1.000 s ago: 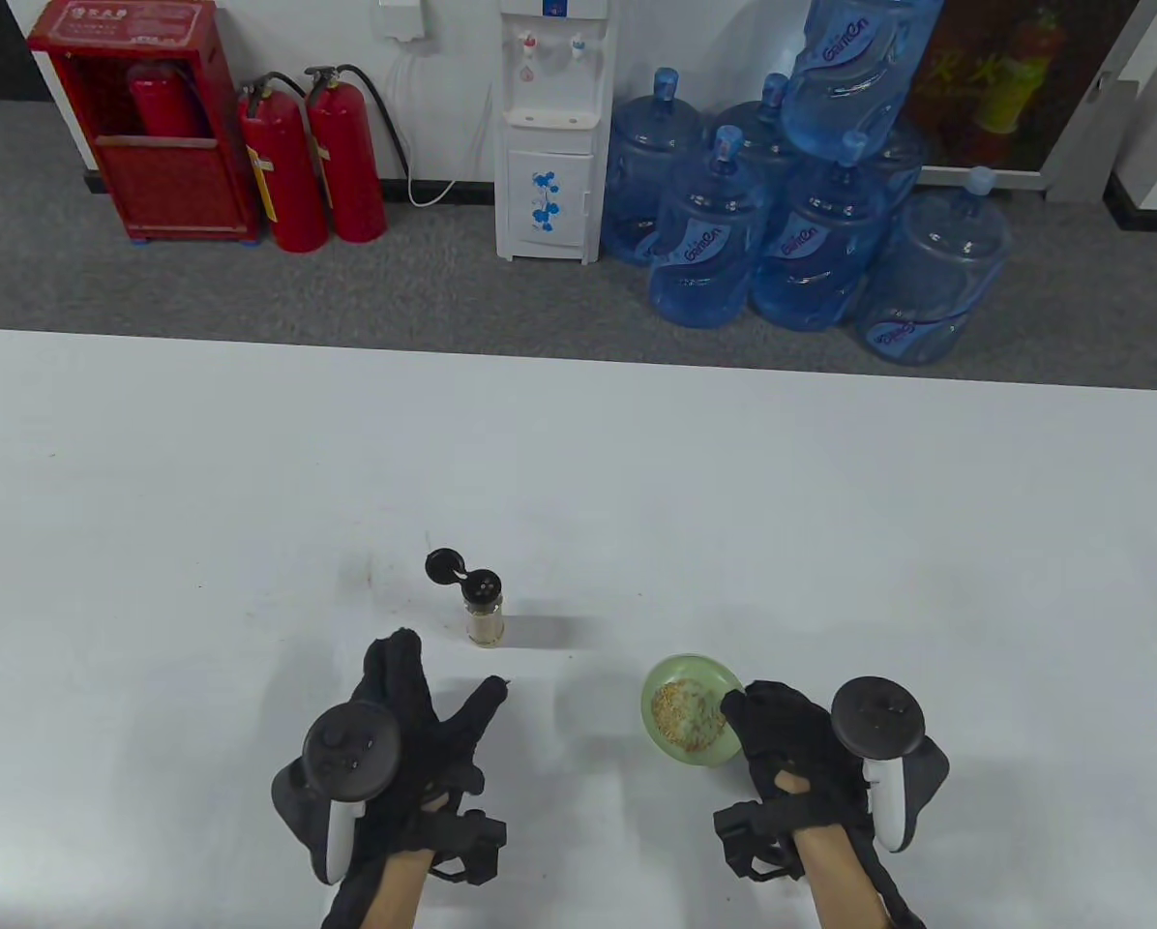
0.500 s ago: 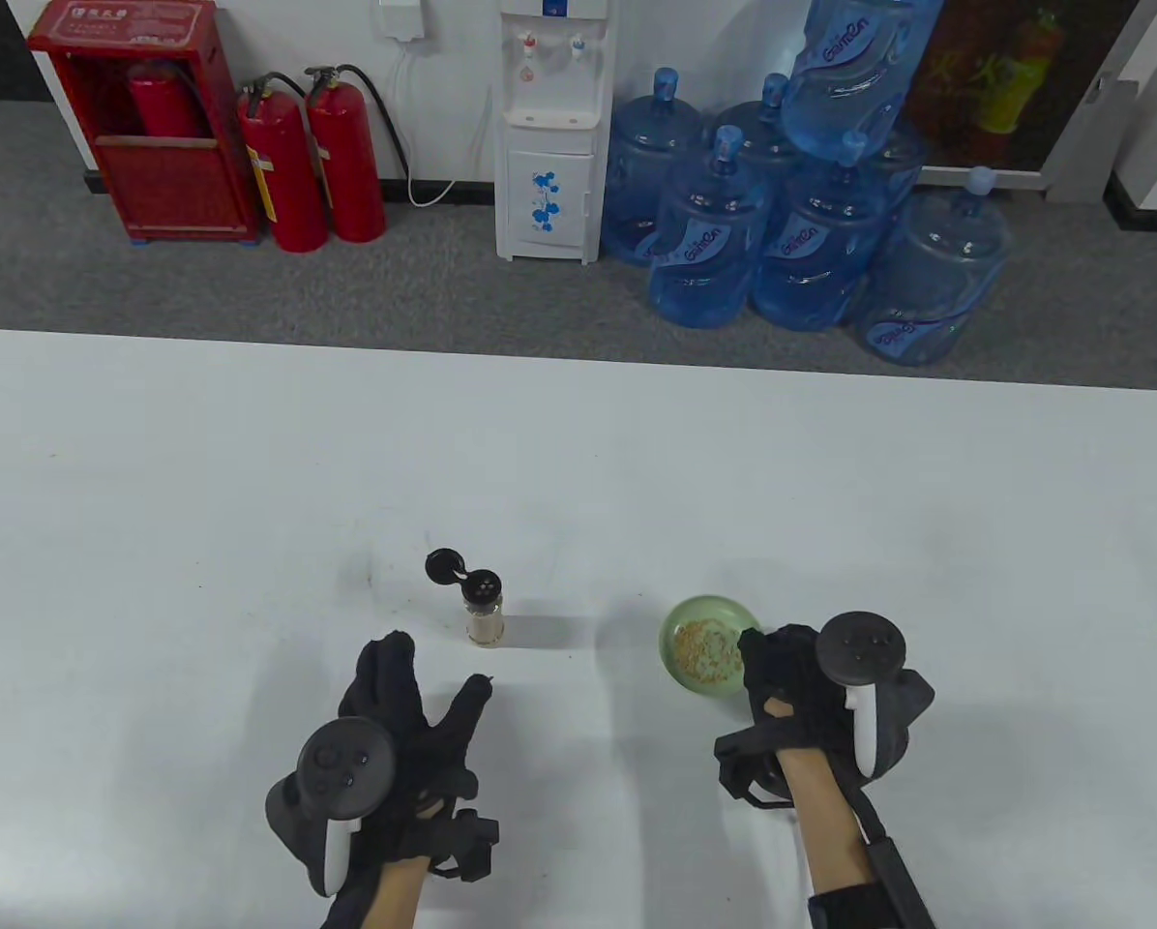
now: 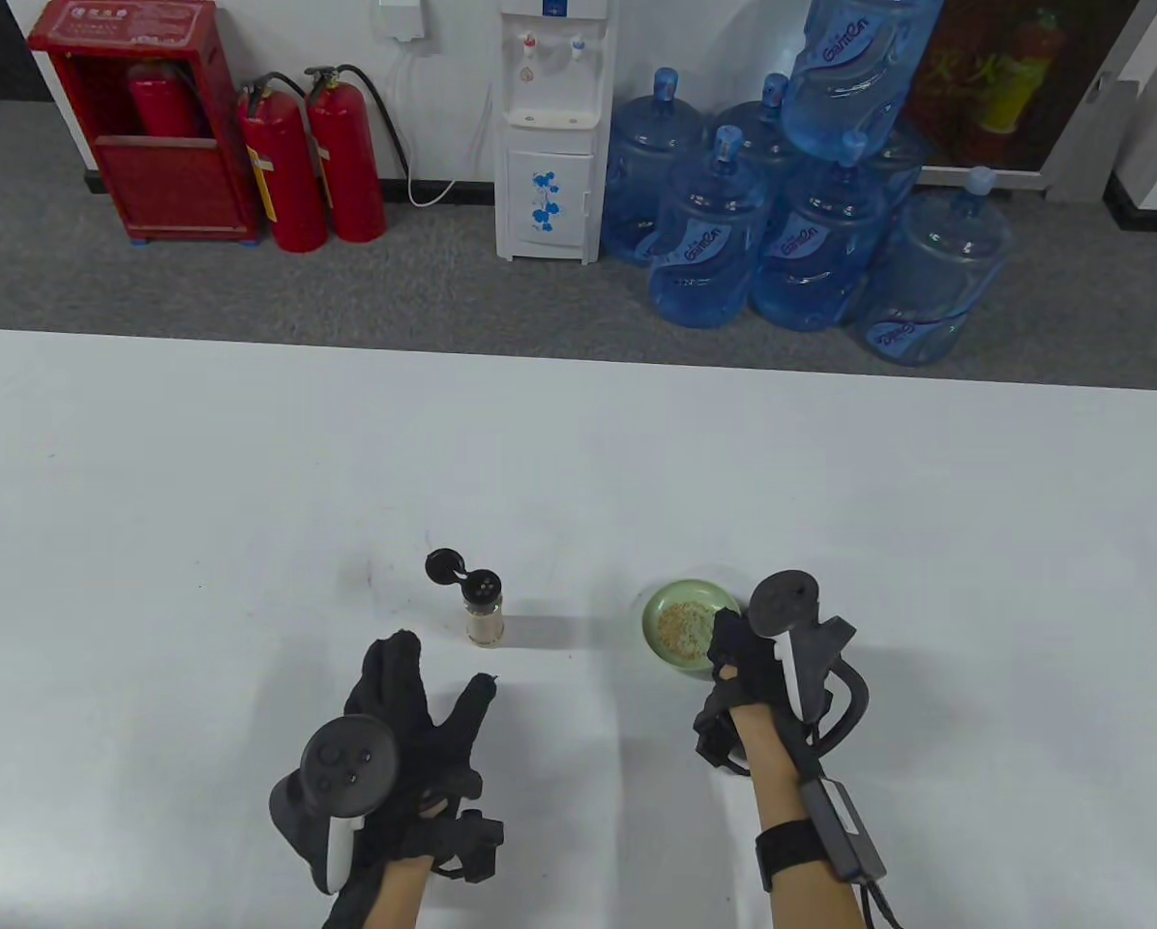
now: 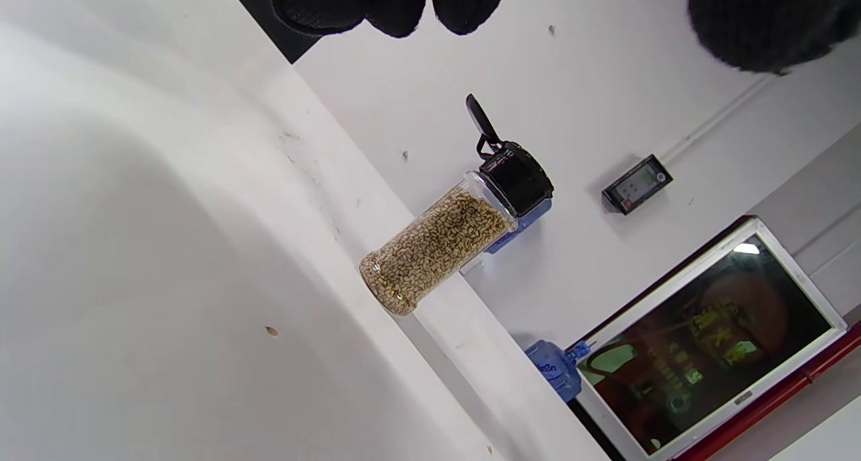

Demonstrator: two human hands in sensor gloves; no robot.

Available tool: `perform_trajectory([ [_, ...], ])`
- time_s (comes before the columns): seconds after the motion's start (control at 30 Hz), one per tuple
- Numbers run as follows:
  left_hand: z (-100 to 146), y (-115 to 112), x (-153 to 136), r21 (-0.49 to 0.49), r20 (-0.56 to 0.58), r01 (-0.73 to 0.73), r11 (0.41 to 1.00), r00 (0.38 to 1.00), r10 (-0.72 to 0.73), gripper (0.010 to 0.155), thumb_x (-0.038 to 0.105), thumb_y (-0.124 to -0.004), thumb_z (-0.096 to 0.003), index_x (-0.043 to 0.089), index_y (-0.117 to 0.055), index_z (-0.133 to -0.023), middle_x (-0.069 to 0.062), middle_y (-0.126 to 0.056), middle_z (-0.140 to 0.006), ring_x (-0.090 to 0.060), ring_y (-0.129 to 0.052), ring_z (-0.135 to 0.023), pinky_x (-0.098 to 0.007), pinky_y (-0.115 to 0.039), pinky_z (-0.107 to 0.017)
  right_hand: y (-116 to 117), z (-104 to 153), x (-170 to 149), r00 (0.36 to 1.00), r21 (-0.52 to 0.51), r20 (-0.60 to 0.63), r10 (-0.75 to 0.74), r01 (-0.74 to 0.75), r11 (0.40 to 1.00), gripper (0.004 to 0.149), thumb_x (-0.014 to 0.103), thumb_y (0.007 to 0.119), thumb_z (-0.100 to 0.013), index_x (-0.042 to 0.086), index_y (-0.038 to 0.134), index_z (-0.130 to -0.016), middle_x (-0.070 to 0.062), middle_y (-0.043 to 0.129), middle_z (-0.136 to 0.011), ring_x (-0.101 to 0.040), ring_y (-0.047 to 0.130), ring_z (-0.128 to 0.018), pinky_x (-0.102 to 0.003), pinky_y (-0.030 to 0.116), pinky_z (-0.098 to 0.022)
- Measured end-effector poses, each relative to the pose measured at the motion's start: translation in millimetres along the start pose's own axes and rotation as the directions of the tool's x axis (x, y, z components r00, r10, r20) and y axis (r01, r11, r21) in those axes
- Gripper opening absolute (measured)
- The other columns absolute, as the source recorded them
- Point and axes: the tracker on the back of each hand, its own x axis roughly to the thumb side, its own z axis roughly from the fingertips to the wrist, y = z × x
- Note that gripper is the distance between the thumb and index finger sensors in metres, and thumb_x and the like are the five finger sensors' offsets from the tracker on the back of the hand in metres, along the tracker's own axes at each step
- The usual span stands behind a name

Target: Hold seasoning dish and receive white sesame seeds shaken from seasoning bottle

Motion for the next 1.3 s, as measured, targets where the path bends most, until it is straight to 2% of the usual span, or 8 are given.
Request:
perform_trajectory([
  [0.07,0,0,0,-0.001,0.002,-0.003,1.000,1.000,0.003,0.093,0.074,-0.074,-0.0392,0.021,-0.047,-0.112,-0.008,-0.041,-0.117,-0.042,-0.051,-0.109,-0.064,-0.041,-0.079,-1,1,-2,1.000,0.001,0.002,-0.014,0.014,1.000,0.049,0.057,0.086,-0.043,0.016,0.098,-0.069,0.001,0.073,-0.101,-0.029,0.078,-0.083,-0.039,0.071,-0.063],
  [0.23,0,0,0,-0.012,0.003,-0.012,1.000,1.000,0.012,0.094,0.074,-0.074,-0.0392,0.021,-0.047,-0.112,-0.008,-0.040,-0.117,-0.042,-0.051,-0.109,-0.064,-0.041,-0.079,-6,1,-16,0.992,0.041,0.019,-0.128,0.127,0.991,0.062,0.062,0.081,-0.043,0.016,0.086,-0.084,-0.002,0.065,-0.105,-0.032,0.072,-0.089,-0.043,0.068,-0.066],
  [0.4,0,-1,1,-0.027,0.015,-0.008,1.000,1.000,0.008,0.093,0.074,-0.074,-0.0393,0.021,-0.047,-0.112,-0.008,-0.040,-0.117,-0.042,-0.051,-0.109,-0.064,-0.041,-0.079,-28,14,-39,0.909,0.149,0.028,-0.416,0.407,0.901,0.069,0.065,0.078,-0.044,0.015,0.076,-0.091,-0.004,0.056,-0.108,-0.034,0.065,-0.094,-0.046,0.063,-0.070],
  [0.5,0,-2,1,-0.035,0.025,0.012,0.999,1.000,-0.011,0.094,0.074,-0.074,-0.0392,0.021,-0.047,-0.112,-0.008,-0.041,-0.117,-0.042,-0.051,-0.109,-0.064,-0.040,-0.079,-44,28,-53,0.876,0.190,0.076,-0.476,0.456,0.869,0.073,0.066,0.078,-0.044,0.013,0.071,-0.095,-0.007,0.050,-0.110,-0.036,0.060,-0.097,-0.048,0.059,-0.072],
  [0.63,0,-3,3,-0.040,0.039,0.043,0.998,0.998,-0.042,0.094,0.074,-0.075,-0.0392,0.021,-0.048,-0.112,-0.008,-0.041,-0.117,-0.043,-0.051,-0.109,-0.065,-0.040,-0.079,-57,44,-70,0.887,0.218,0.147,-0.437,0.402,0.889,0.080,0.068,0.077,-0.044,0.012,0.063,-0.100,-0.008,0.041,-0.112,-0.039,0.052,-0.101,-0.052,0.054,-0.075],
  [0.73,0,-3,3,-0.042,0.043,0.058,0.997,0.997,-0.057,0.094,0.073,-0.075,-0.0391,0.021,-0.048,-0.112,-0.008,-0.041,-0.117,-0.043,-0.051,-0.109,-0.065,-0.040,-0.079,-59,52,-82,0.899,0.185,0.181,-0.398,0.366,0.912,0.083,0.070,0.076,-0.044,0.013,0.059,-0.102,-0.009,0.038,-0.113,-0.039,0.049,-0.103,-0.053,0.051,-0.076],
  [0.9,0,-2,3,-0.049,0.048,0.080,0.996,0.996,-0.077,0.094,0.073,-0.075,-0.0394,0.020,-0.048,-0.112,-0.008,-0.041,-0.117,-0.044,-0.051,-0.109,-0.065,-0.040,-0.079,-40,53,-100,0.919,0.148,0.173,-0.354,0.331,0.932,0.086,0.073,0.074,-0.043,0.014,0.057,-0.103,-0.009,0.036,-0.113,-0.039,0.048,-0.103,-0.054,0.050,-0.076],
  [1.3,1,-5,5,-0.048,0.063,0.110,0.993,0.992,-0.107,0.094,0.074,-0.075,-0.0392,0.020,-0.048,-0.112,-0.009,-0.041,-0.117,-0.044,-0.051,-0.109,-0.065,-0.040,-0.079,-44,53,-103,0.922,0.091,0.200,-0.330,0.318,0.944,0.086,0.073,0.074,-0.042,0.013,0.058,-0.102,-0.009,0.037,-0.112,-0.039,0.049,-0.103,-0.054,0.049,-0.076],
])
